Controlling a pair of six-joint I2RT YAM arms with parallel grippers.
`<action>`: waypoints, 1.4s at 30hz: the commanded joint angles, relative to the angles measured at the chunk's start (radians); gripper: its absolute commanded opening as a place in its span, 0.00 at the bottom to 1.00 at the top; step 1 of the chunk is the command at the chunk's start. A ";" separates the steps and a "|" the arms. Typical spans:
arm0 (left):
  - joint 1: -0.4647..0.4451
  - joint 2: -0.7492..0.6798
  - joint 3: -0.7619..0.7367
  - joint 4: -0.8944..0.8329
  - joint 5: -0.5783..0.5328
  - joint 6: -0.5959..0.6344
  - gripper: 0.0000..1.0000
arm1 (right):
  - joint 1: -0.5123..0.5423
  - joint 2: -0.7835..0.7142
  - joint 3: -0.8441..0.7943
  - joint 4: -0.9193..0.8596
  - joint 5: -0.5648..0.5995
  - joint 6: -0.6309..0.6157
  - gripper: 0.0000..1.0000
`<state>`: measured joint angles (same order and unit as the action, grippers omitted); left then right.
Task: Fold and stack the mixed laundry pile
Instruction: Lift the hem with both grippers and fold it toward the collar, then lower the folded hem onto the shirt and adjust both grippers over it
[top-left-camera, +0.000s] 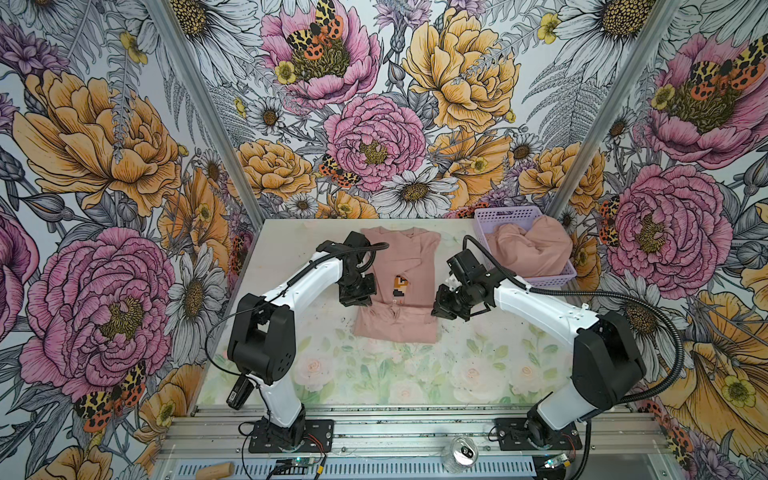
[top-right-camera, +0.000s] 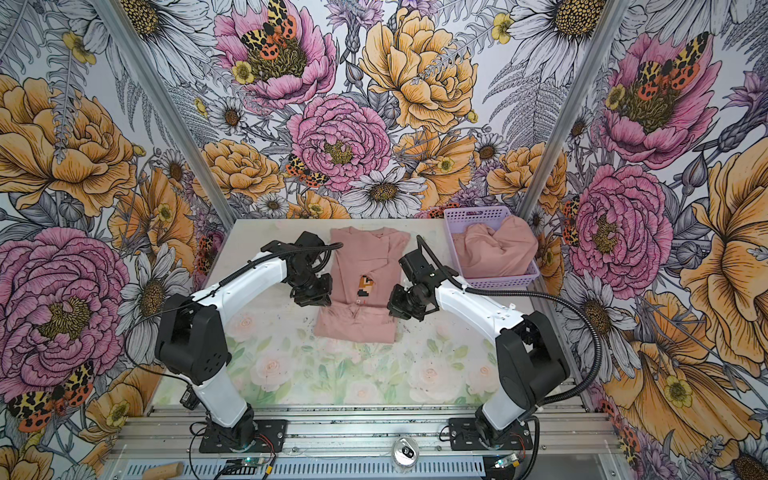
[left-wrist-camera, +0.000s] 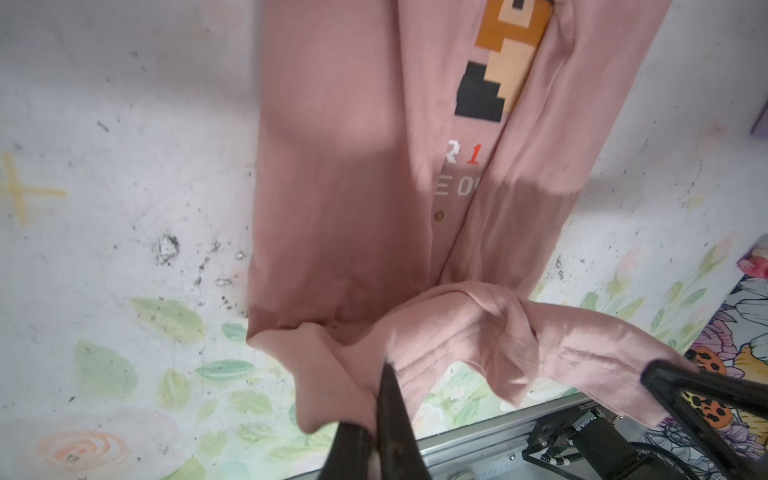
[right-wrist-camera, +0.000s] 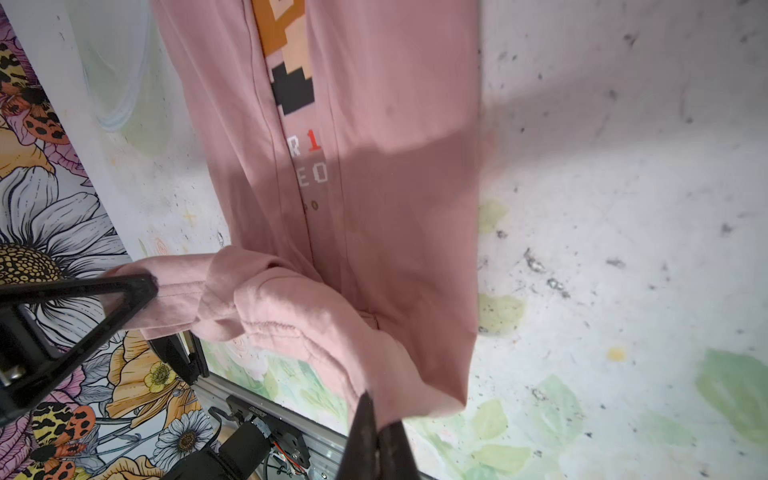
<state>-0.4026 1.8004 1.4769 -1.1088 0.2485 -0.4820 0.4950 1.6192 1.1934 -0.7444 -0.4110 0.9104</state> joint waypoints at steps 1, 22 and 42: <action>0.022 0.093 0.093 0.000 0.010 0.064 0.00 | -0.038 0.058 0.072 -0.007 -0.029 -0.086 0.00; 0.092 0.380 0.377 0.001 0.012 0.117 0.00 | -0.140 0.366 0.354 -0.004 -0.005 -0.210 0.00; 0.123 0.403 0.396 0.020 -0.066 0.107 0.44 | -0.171 0.457 0.460 -0.005 0.019 -0.310 0.23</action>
<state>-0.2939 2.2360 1.8755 -1.1091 0.2260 -0.3817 0.3336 2.0914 1.6020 -0.7528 -0.4122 0.6426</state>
